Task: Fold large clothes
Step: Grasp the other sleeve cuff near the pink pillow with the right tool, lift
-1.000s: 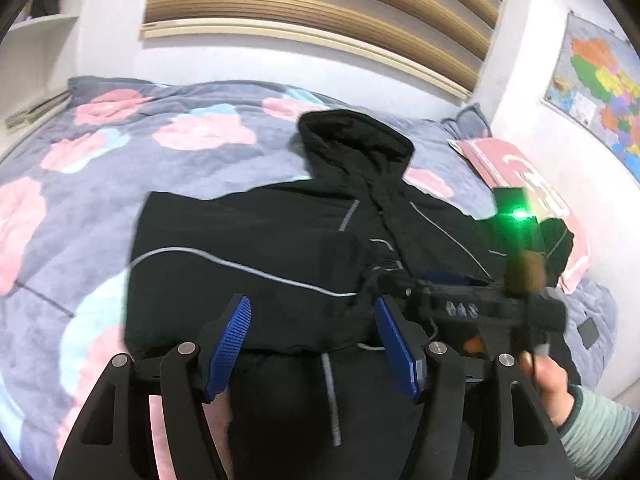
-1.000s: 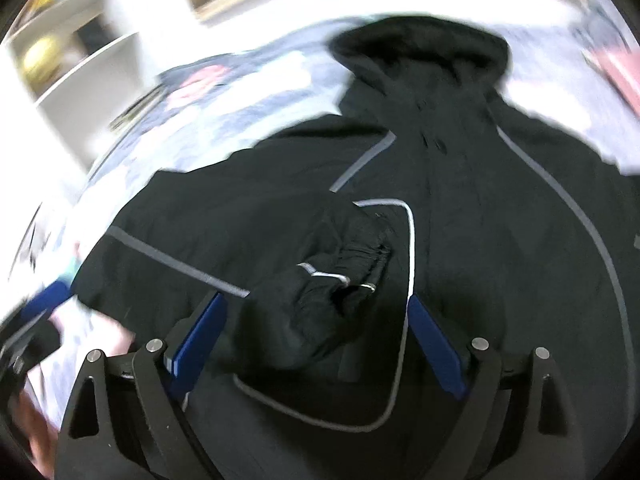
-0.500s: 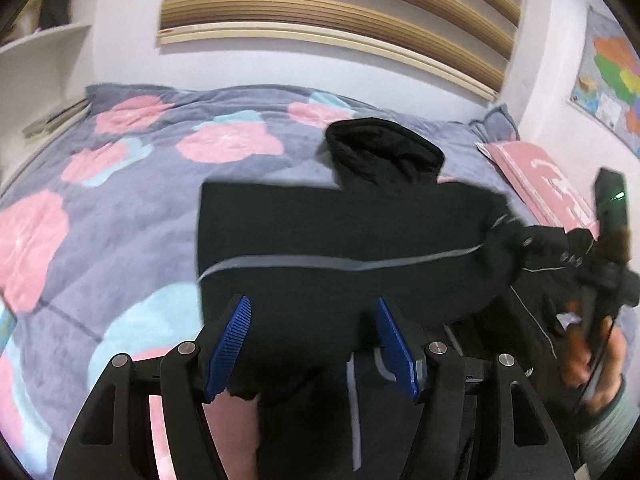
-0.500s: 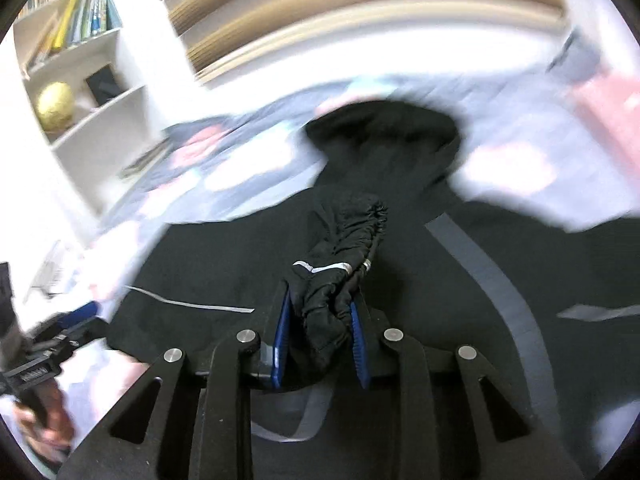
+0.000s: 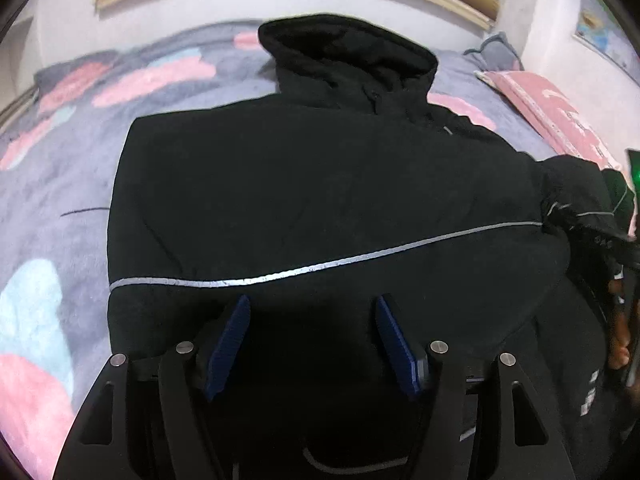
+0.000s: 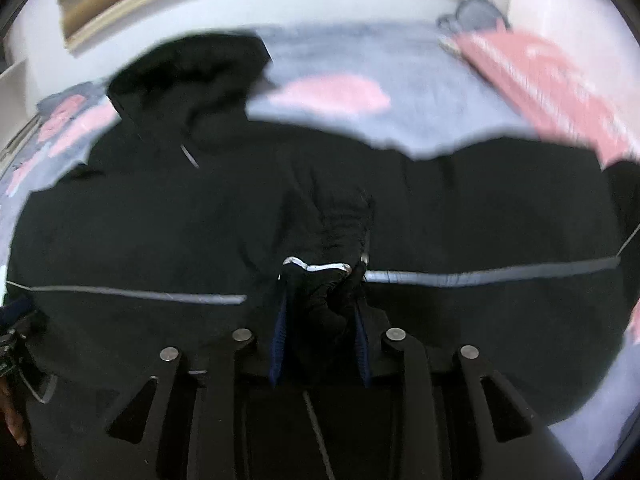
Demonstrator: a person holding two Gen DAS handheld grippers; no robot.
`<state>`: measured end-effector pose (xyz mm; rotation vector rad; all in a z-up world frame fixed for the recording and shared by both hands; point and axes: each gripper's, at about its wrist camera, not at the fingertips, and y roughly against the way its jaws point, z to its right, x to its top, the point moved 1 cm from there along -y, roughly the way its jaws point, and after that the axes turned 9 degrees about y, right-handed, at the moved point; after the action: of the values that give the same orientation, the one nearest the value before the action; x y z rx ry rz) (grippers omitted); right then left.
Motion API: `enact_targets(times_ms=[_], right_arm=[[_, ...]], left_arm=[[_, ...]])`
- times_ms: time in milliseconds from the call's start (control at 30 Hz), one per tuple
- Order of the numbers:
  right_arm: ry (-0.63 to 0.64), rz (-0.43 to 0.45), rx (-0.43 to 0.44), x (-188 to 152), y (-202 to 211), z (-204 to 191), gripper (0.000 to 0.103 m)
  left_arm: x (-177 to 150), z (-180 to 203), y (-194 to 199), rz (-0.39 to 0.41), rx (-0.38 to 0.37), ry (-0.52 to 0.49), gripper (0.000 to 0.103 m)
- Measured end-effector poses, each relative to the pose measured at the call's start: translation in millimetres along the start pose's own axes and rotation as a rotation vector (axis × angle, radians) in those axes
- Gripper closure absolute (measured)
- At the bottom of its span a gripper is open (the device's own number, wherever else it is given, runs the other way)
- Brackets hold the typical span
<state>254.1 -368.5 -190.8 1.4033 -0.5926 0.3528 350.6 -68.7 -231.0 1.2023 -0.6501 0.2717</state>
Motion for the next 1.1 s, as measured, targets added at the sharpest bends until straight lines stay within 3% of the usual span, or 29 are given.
enact_targets(times_ms=[167,267,333,367,467,533,600,667,767,900,967,1100], right_arm=[[-0.066,0.017,0.026,-3,17,12,0.062],[-0.083,0.132,0.059,6,57,9,0.050],[-0.043,0.222,0.071,13,86,-4,0.033],[-0.014,0.239,0.065,16,94,-12,0.030],[0.069,0.181,0.083,22,82,-38,0.029],[0.087,0.080,0.046,15,50,-45,0.030],[0.106,-0.081,0.033,1,3,-49,0.030],[0.134,-0.047,0.016,-7,-3,-52,0.028],[0.132,-0.062,0.023,-4,2,-50,0.028],[0.058,-0.025,0.133,-5,27,-28,0.033],[0.008,0.014,0.146,-4,48,-4,0.033],[-0.073,0.092,0.084,-2,88,67,0.033]], left_arm=[[-9,-4,5,0.060,-0.010,-0.001,0.035],[-10,-3,6,0.070,0.000,-0.009,0.035],[-10,-3,7,0.073,-0.002,-0.006,0.035],[-10,-3,8,0.075,-0.002,-0.006,0.034],[-10,-3,7,0.078,-0.003,-0.006,0.034],[-10,-3,6,0.080,-0.007,-0.003,0.034],[-11,-4,7,0.084,-0.010,-0.001,0.034],[-11,-5,6,0.088,-0.023,0.000,0.032],[-10,-7,4,0.091,-0.037,0.010,0.031],[-11,-6,4,0.093,-0.032,0.004,0.030],[-10,-5,3,0.094,-0.029,0.003,0.030],[-10,-4,3,0.093,-0.022,0.000,0.030]])
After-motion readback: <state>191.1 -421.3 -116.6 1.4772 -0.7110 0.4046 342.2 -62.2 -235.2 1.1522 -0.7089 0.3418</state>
